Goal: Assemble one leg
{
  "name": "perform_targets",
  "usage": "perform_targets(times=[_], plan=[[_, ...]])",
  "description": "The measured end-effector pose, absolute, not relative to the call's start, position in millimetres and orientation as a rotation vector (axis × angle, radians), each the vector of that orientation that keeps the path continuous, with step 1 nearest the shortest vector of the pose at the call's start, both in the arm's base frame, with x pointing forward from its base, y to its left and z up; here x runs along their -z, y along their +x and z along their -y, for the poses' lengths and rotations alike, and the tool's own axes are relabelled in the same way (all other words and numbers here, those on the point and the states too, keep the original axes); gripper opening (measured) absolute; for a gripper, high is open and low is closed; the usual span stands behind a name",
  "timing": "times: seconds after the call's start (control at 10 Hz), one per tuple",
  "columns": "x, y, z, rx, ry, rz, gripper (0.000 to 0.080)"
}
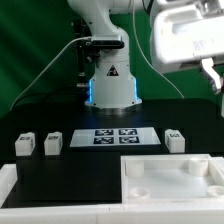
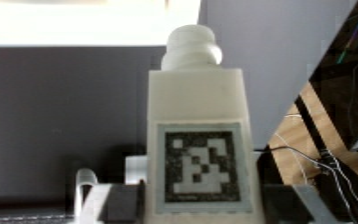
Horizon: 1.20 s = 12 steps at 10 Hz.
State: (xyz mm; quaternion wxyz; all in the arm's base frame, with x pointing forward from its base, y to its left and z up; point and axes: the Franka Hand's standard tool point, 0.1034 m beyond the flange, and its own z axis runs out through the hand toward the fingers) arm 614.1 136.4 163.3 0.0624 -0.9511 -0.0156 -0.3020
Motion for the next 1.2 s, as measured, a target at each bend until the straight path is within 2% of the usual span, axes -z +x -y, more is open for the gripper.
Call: perform_targets(times=[0.2,0.5,0.8,1.2], plan=[[-154.9,631.8,-131.0,0.963,-2.875,0.076,0.0294],[-140.4,639.0,-123.5,0.965,-2.895,0.104,0.0294],[-132.1,632.5,-119.1,0.956,-2.908,0.104,0.0294],[-106.2,627.0,-112.1,0.963,-2.922,0.132,0.0294]])
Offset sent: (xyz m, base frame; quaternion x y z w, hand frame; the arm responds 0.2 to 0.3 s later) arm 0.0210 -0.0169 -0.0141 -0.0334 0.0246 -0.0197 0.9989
